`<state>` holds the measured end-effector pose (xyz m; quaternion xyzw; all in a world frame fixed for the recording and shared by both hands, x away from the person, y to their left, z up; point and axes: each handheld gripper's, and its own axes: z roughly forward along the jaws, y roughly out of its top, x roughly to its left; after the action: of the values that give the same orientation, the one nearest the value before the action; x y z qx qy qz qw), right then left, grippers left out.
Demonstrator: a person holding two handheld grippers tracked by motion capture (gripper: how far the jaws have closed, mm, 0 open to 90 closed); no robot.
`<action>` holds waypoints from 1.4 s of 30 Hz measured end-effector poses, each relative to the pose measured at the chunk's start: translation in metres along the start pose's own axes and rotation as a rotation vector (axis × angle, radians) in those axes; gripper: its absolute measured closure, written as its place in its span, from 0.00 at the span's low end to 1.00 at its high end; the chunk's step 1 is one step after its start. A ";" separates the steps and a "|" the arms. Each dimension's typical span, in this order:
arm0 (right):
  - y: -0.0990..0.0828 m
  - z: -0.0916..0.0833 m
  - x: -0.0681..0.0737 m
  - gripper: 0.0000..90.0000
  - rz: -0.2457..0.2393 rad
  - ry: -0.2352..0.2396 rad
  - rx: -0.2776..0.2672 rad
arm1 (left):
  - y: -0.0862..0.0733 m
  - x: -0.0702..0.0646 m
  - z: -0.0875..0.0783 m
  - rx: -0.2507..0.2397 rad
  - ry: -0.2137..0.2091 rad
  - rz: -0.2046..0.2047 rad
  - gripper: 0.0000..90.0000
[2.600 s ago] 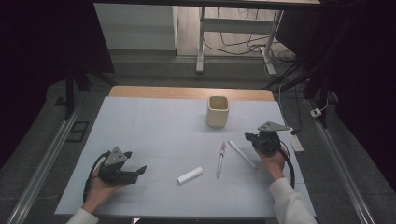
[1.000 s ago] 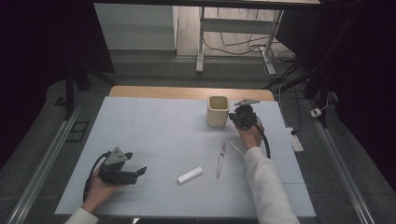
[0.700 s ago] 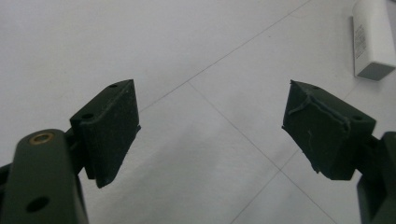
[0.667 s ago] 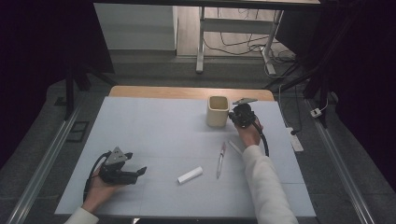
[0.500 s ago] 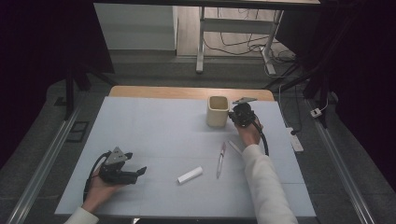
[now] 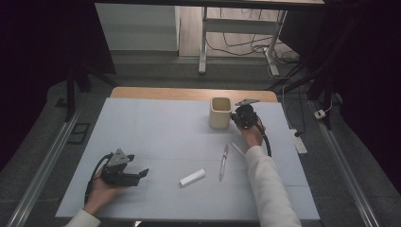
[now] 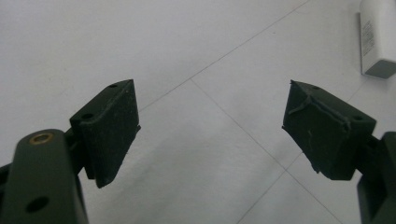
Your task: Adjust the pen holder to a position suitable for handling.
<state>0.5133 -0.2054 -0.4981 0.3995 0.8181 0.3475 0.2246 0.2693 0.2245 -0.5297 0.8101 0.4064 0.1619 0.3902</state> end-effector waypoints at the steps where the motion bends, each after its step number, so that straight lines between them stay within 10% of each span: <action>1: 0.000 0.000 -0.001 1.00 -0.001 0.006 -0.004 | 0.000 0.000 0.000 0.001 -0.001 -0.001 0.20; 42: 0.027 0.024 0.036 1.00 -0.076 0.032 0.014 | 0.000 0.001 0.001 0.004 0.002 0.001 0.20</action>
<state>0.5212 -0.1547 -0.4968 0.3639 0.8387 0.3391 0.2216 0.2706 0.2247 -0.5302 0.8110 0.4066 0.1621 0.3883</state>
